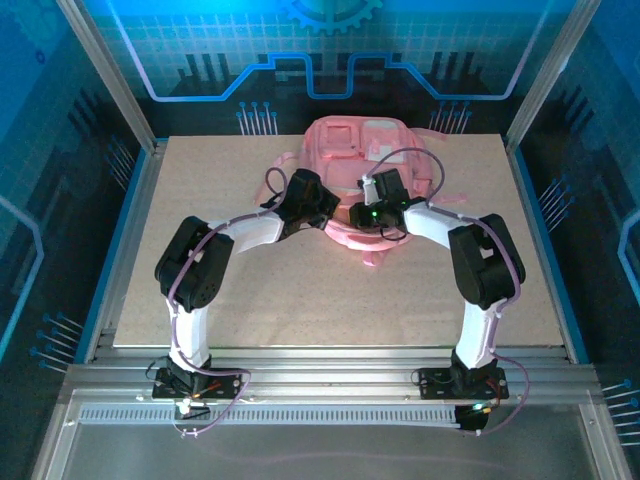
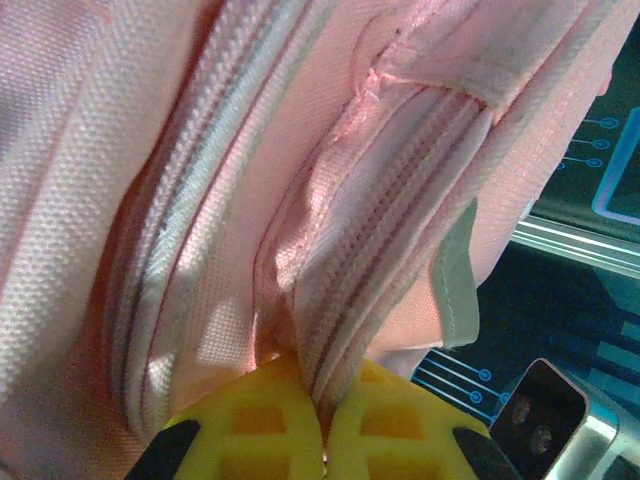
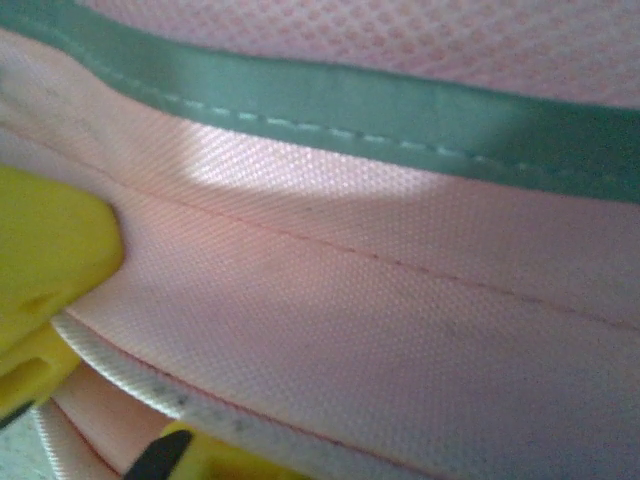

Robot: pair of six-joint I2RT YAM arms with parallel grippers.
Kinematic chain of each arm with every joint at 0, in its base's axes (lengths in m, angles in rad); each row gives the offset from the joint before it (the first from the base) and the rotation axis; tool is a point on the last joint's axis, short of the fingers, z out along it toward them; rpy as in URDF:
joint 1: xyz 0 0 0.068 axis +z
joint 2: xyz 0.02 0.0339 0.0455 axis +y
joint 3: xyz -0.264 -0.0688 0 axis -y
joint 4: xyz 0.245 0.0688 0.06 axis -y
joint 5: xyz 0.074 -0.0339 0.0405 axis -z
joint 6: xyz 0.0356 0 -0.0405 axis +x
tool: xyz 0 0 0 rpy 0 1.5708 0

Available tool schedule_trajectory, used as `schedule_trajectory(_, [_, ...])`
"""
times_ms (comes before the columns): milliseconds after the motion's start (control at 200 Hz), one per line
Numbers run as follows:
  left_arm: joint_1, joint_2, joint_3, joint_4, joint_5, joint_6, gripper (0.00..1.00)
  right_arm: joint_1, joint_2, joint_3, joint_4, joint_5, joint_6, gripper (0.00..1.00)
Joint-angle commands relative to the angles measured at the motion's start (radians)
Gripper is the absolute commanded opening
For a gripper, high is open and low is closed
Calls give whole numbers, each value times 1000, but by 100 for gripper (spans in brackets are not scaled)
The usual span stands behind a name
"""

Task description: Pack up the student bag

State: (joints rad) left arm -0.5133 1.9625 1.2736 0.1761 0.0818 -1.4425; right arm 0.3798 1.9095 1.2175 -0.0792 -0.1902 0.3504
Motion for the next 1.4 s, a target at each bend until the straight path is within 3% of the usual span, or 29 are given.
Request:
schedule_trajectory(0, [-17,-74,-13,70,99,-6,0,7,-16,4,112,28,15,0])
schedule_trajectory(250, [16,-67,-19,64,76,38,0,-36,-137,-99,7,-30,-45,0])
schedule_trajectory(660, [36,-56,1,48,85,55,0,-101,-199,-134,-264,123,-170,0])
schedule_trajectory(936, [62,-102,-45,45,141,70,0,-236,-204,-64,-419,209,-192,0])
schedule_trajectory(1066, [88,-130,-34,-53,187,149,0,-265,-187,2,-463,255,-299,0])
schedule_trajectory(1396, [179,-139,65,-351,412,430,0,-293,29,276,-524,72,-835,0])
